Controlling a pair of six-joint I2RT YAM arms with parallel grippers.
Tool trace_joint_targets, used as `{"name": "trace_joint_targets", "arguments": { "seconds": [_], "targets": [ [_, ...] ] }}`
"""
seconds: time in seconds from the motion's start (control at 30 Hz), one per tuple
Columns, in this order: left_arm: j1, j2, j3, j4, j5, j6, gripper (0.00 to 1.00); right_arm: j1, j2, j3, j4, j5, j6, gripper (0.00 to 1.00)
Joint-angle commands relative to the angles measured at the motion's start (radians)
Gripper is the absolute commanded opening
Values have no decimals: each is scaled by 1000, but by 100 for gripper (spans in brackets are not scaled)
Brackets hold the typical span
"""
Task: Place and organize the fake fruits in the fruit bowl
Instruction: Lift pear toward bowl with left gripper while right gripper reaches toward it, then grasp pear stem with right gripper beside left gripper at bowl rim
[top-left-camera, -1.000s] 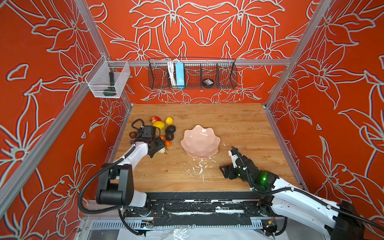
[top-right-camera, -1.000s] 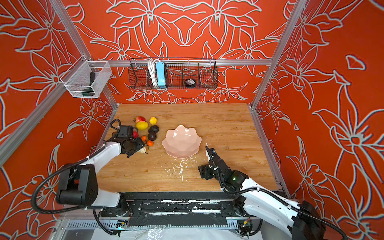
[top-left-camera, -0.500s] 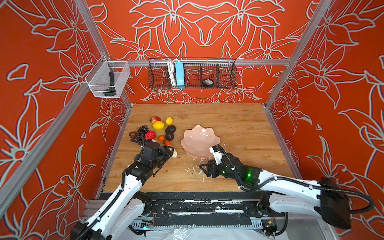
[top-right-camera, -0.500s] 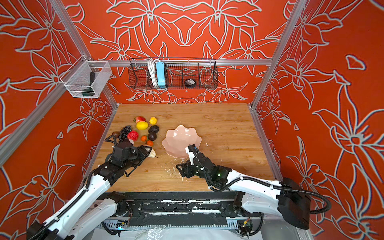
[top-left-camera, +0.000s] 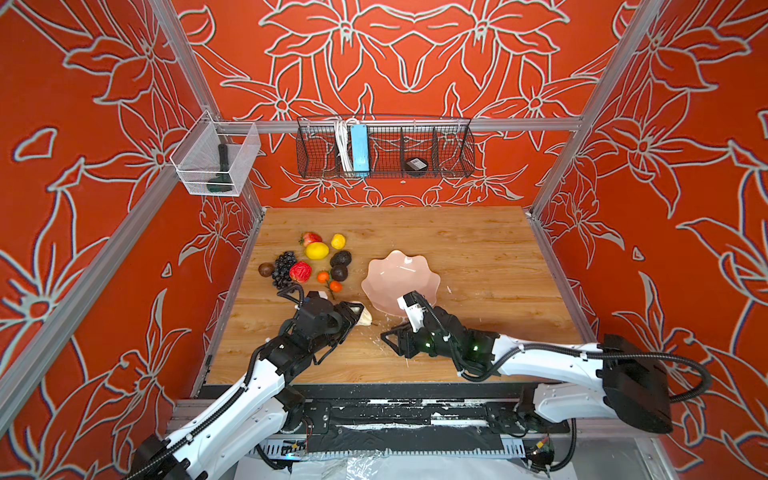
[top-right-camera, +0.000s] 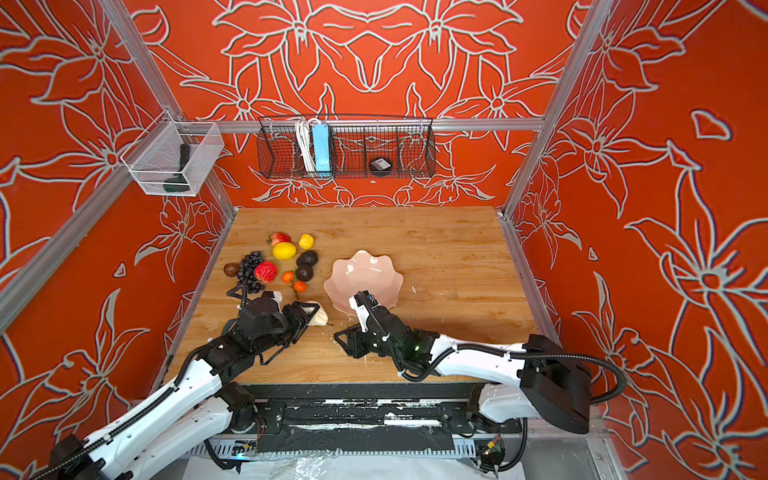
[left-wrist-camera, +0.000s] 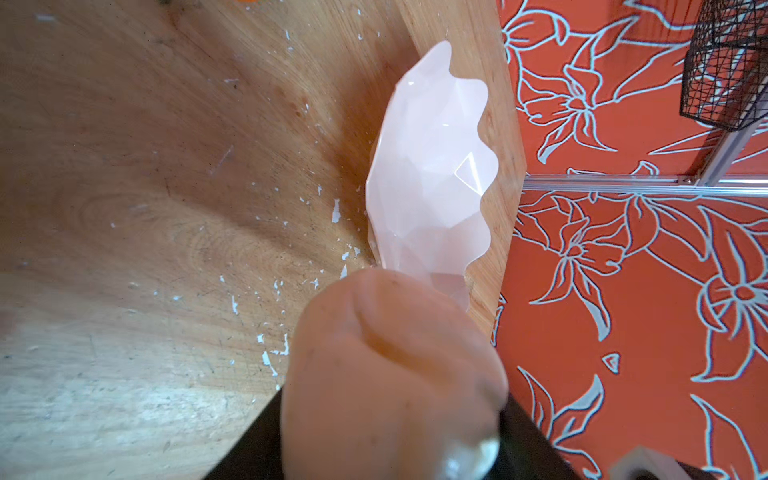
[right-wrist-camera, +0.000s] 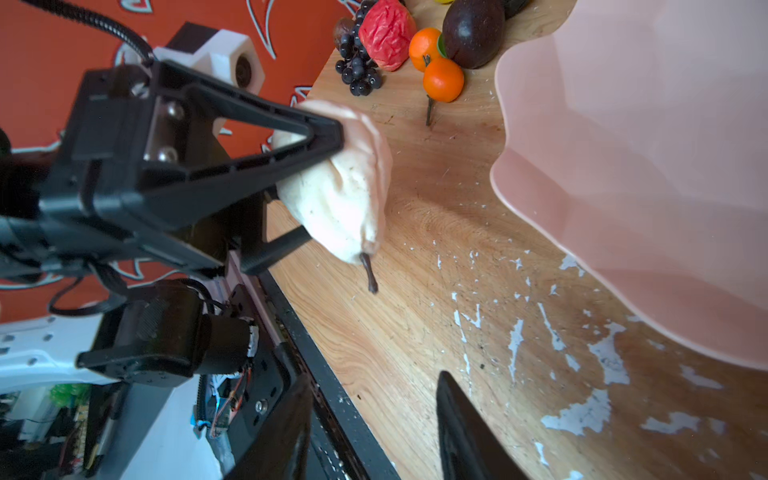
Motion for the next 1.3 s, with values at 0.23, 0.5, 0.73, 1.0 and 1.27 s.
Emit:
{"name": "trace_joint_targets", "arguments": {
  "seconds": [0.23,0.5,0.73,1.0,1.27],
  "targets": [
    [-65,21,-19,75,-2,-74,62,4,33,39,33,-38,7,28],
    [-90,37,-18,98,-1,-87,62,4,17,29,14,-8,-1,20],
    [-105,42,-18,108,0,-93,62,4,11,27,0,8,-9,18],
    [-121,15,-17,89,-8,-96,62,4,-3,25,-45,67,-11,20],
    [-128,9,-17,83,-10,-94,62,4,-4,39,-39,42,-27,18]
  ]
}}
